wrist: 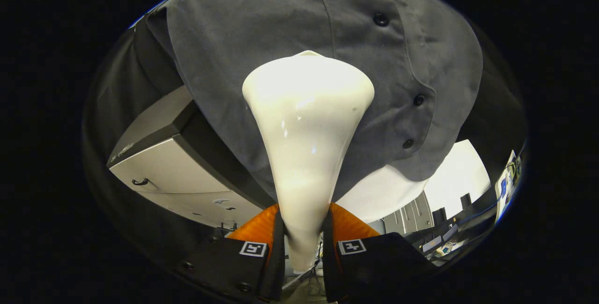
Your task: Iron the clothes twice with a garment steamer, once on the left side and once on the right side.
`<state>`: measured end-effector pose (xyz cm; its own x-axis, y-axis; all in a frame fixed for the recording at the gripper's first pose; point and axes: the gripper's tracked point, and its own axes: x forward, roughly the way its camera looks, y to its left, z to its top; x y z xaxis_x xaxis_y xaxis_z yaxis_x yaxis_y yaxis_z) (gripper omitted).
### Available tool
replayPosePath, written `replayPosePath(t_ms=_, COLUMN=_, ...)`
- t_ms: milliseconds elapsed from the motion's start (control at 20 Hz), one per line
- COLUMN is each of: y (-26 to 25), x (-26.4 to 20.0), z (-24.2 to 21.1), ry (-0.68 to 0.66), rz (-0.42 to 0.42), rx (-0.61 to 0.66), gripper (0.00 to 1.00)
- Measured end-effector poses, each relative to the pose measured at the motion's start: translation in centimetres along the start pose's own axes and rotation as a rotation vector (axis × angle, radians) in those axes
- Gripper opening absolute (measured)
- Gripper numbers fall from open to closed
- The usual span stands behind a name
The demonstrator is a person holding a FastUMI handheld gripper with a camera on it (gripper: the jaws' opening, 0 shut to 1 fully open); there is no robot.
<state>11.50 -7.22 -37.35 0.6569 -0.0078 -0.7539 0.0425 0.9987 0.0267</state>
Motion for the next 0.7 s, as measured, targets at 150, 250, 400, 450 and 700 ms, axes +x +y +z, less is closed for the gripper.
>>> replayPosePath(t_ms=150, y=-0.4, x=0.9, z=-1.3, ry=0.029, rz=-0.002, rx=0.005, gripper=0.41)
replayPosePath(t_ms=250, y=-0.5, x=1.5, z=-2.2, ry=0.048, rz=-0.003, rx=0.007, gripper=0.42)
replayPosePath(t_ms=400, y=-1.0, x=2.2, z=-3.8, ry=0.084, rz=-0.003, rx=0.014, gripper=0.42)
replayPosePath(t_ms=450, y=-1.2, x=2.5, z=-4.3, ry=0.095, rz=-0.005, rx=0.017, gripper=0.42)
replayPosePath(t_ms=700, y=-2.1, x=3.6, z=-6.0, ry=0.126, rz=-0.014, rx=0.016, gripper=0.42)
